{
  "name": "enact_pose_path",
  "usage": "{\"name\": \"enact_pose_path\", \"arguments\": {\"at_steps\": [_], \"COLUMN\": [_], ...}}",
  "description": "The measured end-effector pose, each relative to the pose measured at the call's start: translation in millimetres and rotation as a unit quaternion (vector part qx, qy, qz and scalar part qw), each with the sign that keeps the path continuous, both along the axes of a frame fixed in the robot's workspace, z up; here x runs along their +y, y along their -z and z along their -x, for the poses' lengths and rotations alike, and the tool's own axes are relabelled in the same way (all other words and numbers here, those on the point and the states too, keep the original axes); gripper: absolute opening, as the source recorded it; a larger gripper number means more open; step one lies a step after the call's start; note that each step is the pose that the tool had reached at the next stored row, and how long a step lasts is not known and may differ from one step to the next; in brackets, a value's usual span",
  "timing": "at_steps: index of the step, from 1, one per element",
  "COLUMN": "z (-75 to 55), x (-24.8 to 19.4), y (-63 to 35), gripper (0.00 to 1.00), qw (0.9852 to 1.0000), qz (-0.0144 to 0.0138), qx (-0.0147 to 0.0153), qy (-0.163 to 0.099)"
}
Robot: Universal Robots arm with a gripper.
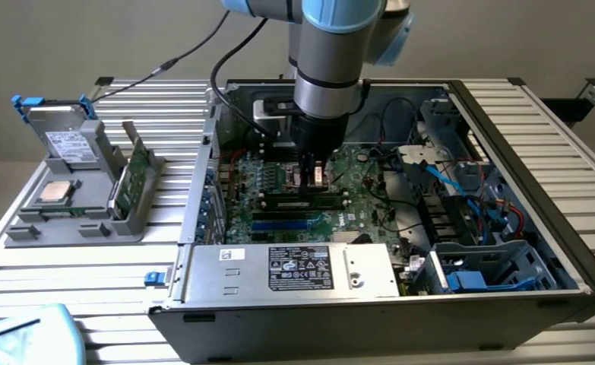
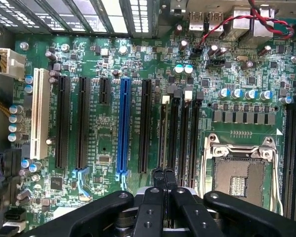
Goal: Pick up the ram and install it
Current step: 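Press down the ram until it locks into place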
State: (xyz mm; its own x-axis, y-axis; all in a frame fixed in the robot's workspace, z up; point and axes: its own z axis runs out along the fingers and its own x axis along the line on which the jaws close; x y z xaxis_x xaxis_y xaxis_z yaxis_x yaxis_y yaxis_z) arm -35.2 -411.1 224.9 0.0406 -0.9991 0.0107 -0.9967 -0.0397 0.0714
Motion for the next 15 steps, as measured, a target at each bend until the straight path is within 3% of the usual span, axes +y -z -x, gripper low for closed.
{"name": "enact_pose_path", "arguments": {"at_steps": [2,5,8,15], "z": [-0.1,-0.1,-4.2,-7.8], "x": [0.3,0.1,0.1,0.1], "y": [-1.8,-13.9,-19.6,-21.0], "gripper": [0.11,0.11,0.11,0.11], "qw": [1.0000,1.0000,1.0000,1.0000], "qz": [-0.0009,-0.0003,-0.0003,-0.0003], "qx": [0.0001,0.0025,0.0035,0.0038], "qy": [0.000,0.000,0.000,0.000]}}
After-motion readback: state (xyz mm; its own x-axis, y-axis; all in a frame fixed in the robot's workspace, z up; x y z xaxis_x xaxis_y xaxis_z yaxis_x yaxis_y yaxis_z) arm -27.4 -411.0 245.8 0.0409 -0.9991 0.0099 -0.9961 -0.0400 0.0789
